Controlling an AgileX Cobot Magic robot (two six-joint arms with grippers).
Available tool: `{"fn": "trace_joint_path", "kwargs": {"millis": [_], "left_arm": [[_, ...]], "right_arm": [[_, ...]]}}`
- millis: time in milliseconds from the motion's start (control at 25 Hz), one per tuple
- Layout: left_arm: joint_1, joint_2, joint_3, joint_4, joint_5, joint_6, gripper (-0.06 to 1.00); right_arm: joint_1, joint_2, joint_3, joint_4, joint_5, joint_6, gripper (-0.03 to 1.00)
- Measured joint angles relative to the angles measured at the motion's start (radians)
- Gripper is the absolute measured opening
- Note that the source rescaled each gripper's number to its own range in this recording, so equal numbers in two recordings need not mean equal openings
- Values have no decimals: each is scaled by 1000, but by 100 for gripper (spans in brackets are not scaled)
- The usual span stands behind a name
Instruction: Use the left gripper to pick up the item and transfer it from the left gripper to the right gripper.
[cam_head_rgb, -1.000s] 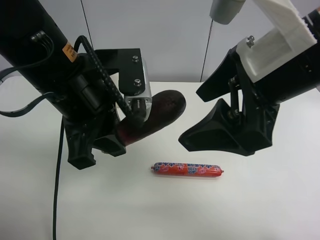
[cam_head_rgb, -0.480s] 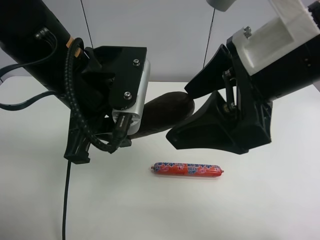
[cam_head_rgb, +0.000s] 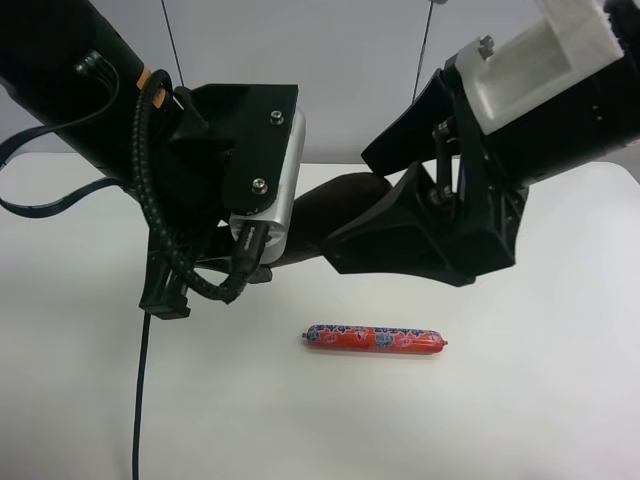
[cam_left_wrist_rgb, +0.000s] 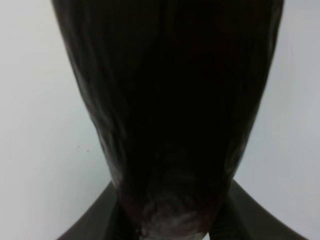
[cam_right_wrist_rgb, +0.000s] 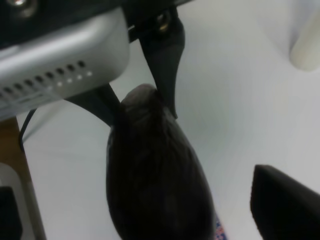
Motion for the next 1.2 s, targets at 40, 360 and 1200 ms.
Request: {"fn": "trace_joint_path", "kwargs": {"millis": [40,360,1200], "left_arm": [[0,0,0,-4,0,8,0],[0,0,0,-51,-13,100,0],[0,1,0,-43,-24,110,17]], "right_arm": [[0,14,0,7,-1,-1,95],[0,105,0,89,-37,-72,92],[0,115,-3,123,-64,-95,1]]}}
